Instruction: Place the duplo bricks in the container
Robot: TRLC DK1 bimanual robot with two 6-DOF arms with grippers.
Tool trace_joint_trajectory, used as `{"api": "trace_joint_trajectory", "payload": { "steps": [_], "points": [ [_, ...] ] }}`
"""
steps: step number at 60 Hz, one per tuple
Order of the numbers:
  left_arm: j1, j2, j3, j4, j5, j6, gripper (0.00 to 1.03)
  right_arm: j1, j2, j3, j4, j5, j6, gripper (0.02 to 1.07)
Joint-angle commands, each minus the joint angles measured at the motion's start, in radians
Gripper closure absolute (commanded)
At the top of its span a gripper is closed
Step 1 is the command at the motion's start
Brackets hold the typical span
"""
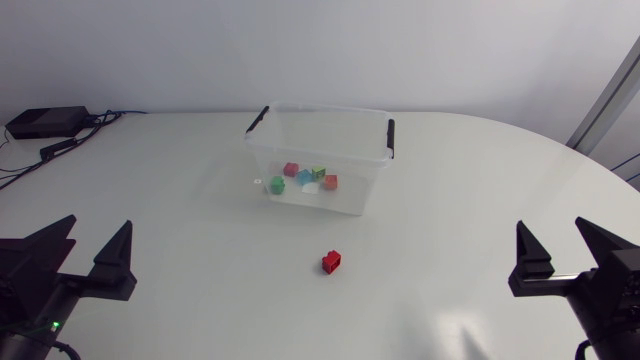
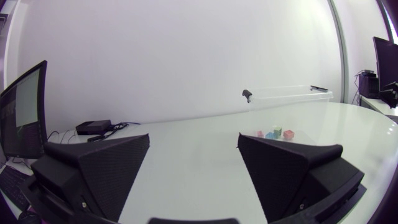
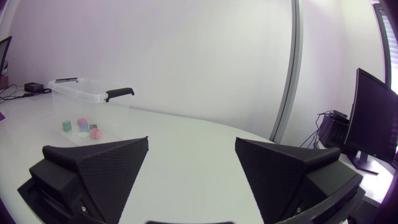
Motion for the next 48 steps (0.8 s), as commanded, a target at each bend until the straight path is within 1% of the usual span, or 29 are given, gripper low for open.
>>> {"api": "trace_joint_trajectory", "payload": {
  "steps": [1,30,40,43,48],
  "points": [
    [0.007,-0.010,-0.015,0.002,0.000,0.008,0.04,-0.005,-0.009,-0.022,0.014,-0.008,-0.012,0.06],
    [-0.001,-0.012,-0.015,0.003,0.000,0.009,0.04,-0.005,-0.009,-0.022,0.014,-0.008,-0.012,0.06],
    [0.002,-0.012,-0.012,-0.001,-0.008,0.057,0.04,-0.005,-0.009,-0.022,0.014,-0.008,-0.011,0.06],
    [0.002,-0.012,0.005,-0.012,-0.020,0.088,0.04,-0.005,-0.009,-0.022,0.014,-0.008,-0.012,0.06],
    [-0.002,-0.012,0.083,-0.106,-0.025,0.132,0.04,-0.005,-0.009,-0.022,0.014,-0.008,-0.011,0.06]
  ]
}}
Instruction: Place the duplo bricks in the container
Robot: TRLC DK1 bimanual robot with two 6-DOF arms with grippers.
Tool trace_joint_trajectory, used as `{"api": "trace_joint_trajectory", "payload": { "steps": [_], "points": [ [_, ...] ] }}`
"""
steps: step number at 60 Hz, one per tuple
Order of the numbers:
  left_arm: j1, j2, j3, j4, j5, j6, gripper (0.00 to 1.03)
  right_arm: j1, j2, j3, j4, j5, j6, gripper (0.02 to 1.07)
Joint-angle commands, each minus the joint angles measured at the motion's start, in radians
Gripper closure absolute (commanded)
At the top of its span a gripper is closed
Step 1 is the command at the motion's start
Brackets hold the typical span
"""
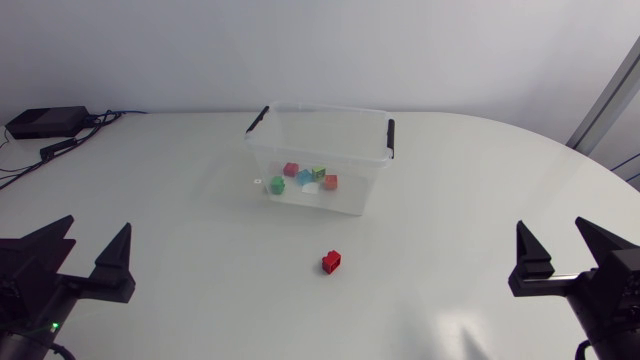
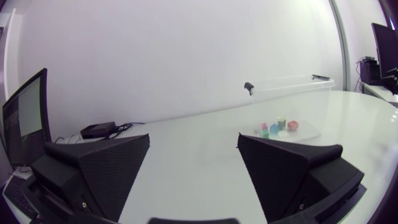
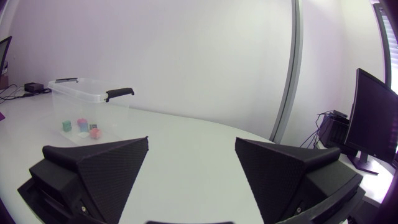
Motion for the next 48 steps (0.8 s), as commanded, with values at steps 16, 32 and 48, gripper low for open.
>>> {"api": "trace_joint_trajectory", "payload": {
  "steps": [16,32,48],
  "points": [
    [-0.145,0.248,0.375,-0.291,0.023,0.053,0.04,-0.005,-0.009,-0.022,0.012,-0.008,-0.010,0.06],
    [-0.360,0.706,0.782,-0.684,0.075,-0.021,0.04,-0.005,-0.009,-0.022,0.012,-0.008,-0.010,0.06],
    [-0.469,1.028,0.908,-0.744,0.245,-0.105,0.04,-0.005,-0.009,-0.022,0.012,-0.008,-0.009,0.06]
  ]
}}
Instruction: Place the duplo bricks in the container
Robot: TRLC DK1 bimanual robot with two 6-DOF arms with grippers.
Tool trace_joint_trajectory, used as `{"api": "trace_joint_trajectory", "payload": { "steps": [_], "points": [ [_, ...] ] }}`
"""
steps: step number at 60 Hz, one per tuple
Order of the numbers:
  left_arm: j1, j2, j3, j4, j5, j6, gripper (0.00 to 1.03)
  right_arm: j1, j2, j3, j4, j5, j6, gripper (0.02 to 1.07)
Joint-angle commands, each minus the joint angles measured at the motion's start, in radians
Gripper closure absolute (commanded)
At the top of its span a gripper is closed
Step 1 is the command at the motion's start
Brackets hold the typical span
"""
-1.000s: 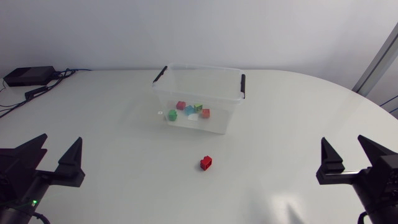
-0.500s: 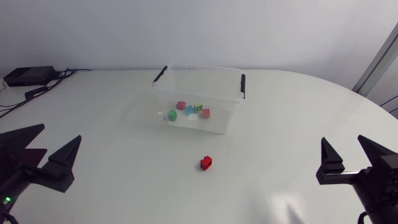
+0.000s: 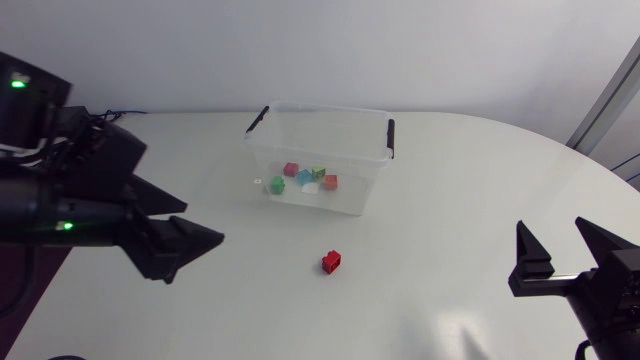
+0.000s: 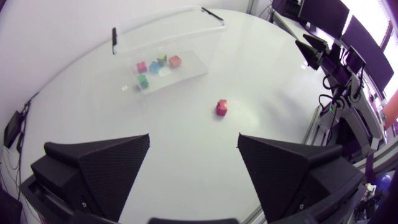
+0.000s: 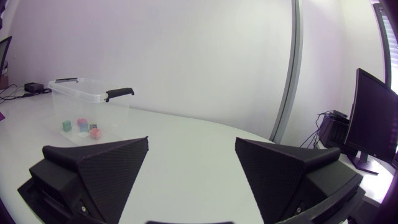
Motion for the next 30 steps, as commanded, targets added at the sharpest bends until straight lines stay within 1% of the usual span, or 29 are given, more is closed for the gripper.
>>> {"api": "trace_joint_trajectory", "payload": {
  "steps": [1,5,8,11,17,20,23,30],
  "points": [
    [-0.023,0.104,0.036,-0.014,0.028,-0.042,0.04,-0.005,-0.009,-0.022,0.012,-0.008,-0.011,0.06],
    [-0.031,0.167,0.051,-0.014,0.039,-0.042,0.04,-0.005,-0.009,-0.022,0.012,-0.008,-0.011,0.06],
    [-0.054,0.203,0.054,-0.015,0.039,-0.034,0.04,-0.005,-0.009,-0.022,0.012,-0.008,-0.011,0.06],
    [-0.085,0.243,0.054,-0.010,0.039,-0.019,0.04,-0.005,-0.009,-0.022,0.012,-0.008,-0.011,0.06],
    [-0.157,0.316,0.056,0.032,0.034,-0.003,0.04,-0.005,-0.009,-0.022,0.012,-0.008,-0.009,0.06],
    [-0.188,0.361,0.064,0.057,0.020,-0.003,0.04,-0.005,-0.009,-0.022,0.012,-0.008,-0.011,0.06],
    [-0.237,0.428,0.088,0.071,-0.023,-0.009,0.04,-0.005,-0.009,-0.022,0.012,-0.008,-0.009,0.06],
    [-0.273,0.519,0.124,0.115,-0.036,-0.016,0.04,-0.005,-0.009,-0.022,0.012,-0.008,-0.011,0.06]
  ]
}}
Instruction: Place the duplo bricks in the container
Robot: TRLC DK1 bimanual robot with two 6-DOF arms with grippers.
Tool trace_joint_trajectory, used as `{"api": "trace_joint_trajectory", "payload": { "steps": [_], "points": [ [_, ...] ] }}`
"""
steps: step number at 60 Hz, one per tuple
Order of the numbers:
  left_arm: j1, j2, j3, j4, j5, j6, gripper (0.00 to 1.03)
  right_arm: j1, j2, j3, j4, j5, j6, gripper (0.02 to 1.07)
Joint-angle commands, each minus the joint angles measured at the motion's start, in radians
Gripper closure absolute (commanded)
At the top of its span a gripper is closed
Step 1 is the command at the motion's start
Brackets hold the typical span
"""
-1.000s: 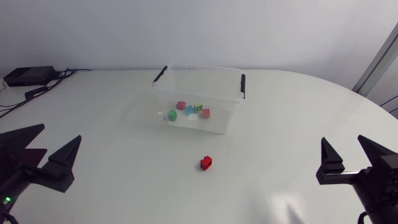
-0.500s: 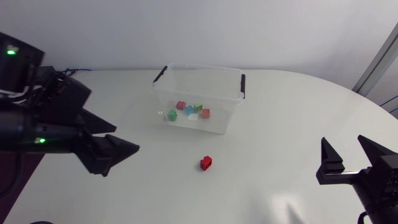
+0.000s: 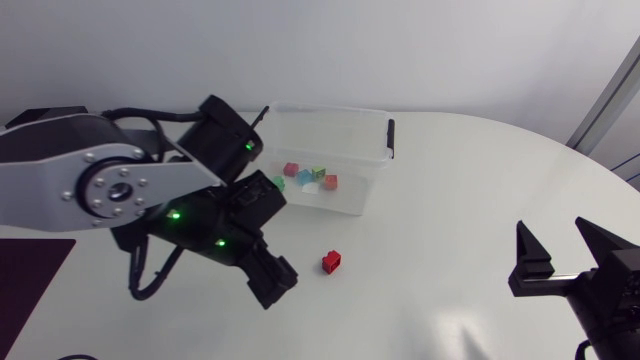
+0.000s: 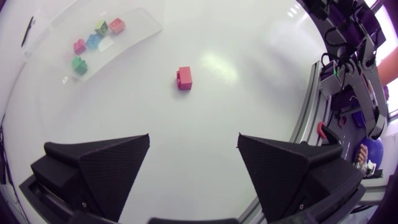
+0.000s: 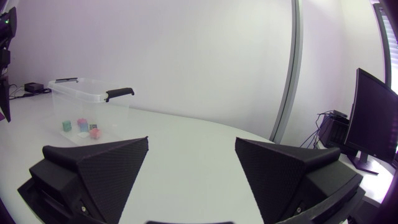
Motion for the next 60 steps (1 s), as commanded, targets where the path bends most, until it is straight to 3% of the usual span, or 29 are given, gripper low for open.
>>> {"api": "trace_joint_trajectory", "payload": {
  "steps": [1,27,60],
  "points": [
    [-0.030,0.074,0.049,0.028,-0.012,-0.005,0.04,-0.005,-0.009,-0.022,0.012,-0.008,-0.009,0.06],
    [-0.121,0.385,0.167,0.164,-0.084,0.009,0.04,0.015,-0.009,-0.022,0.012,-0.008,-0.009,0.06],
    [-0.078,0.597,0.279,0.244,-0.083,0.015,0.04,0.050,-0.009,-0.022,0.012,-0.008,-0.009,0.06]
  ]
}}
